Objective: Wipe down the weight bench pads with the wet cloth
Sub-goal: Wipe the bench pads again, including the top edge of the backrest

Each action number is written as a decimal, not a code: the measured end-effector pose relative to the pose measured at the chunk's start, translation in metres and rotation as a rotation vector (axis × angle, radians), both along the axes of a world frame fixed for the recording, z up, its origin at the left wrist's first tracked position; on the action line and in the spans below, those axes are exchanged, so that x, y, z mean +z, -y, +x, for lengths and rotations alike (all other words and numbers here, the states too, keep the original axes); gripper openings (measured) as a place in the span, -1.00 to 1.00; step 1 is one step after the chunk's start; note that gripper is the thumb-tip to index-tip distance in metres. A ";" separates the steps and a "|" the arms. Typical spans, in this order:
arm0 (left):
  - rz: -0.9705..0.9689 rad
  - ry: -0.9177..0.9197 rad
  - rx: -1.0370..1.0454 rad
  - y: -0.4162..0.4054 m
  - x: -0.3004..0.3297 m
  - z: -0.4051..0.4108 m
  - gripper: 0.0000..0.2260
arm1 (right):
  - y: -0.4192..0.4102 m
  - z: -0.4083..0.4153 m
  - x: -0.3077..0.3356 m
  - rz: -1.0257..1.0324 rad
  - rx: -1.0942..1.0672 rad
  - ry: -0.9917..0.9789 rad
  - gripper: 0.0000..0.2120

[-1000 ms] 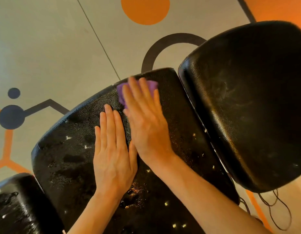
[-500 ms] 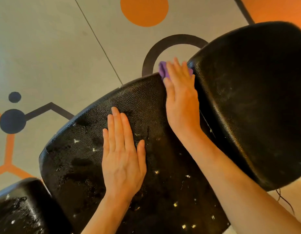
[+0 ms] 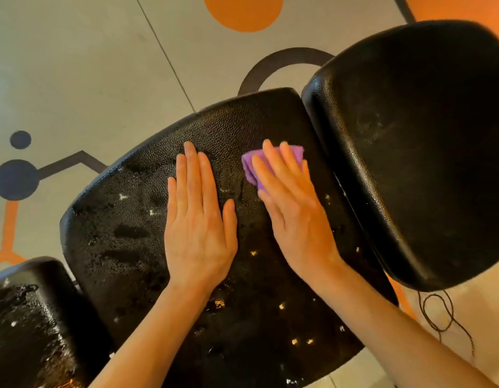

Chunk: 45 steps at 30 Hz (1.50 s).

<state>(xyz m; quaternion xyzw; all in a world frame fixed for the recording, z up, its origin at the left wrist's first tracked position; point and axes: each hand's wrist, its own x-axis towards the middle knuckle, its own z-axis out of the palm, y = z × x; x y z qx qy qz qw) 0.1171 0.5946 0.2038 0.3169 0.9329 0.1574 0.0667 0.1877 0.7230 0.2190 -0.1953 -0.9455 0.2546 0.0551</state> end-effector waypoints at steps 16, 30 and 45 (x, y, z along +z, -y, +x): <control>0.064 0.107 0.016 0.062 0.012 0.031 -0.45 | 0.030 0.038 -0.001 0.221 0.188 0.124 -0.47; 0.014 0.031 0.054 0.067 -0.006 0.043 -0.47 | -0.012 -0.014 -0.002 0.178 -0.229 0.097 -0.53; 0.032 0.004 0.066 0.068 -0.007 0.044 -0.48 | 0.056 0.049 0.003 0.159 -0.152 0.118 -0.50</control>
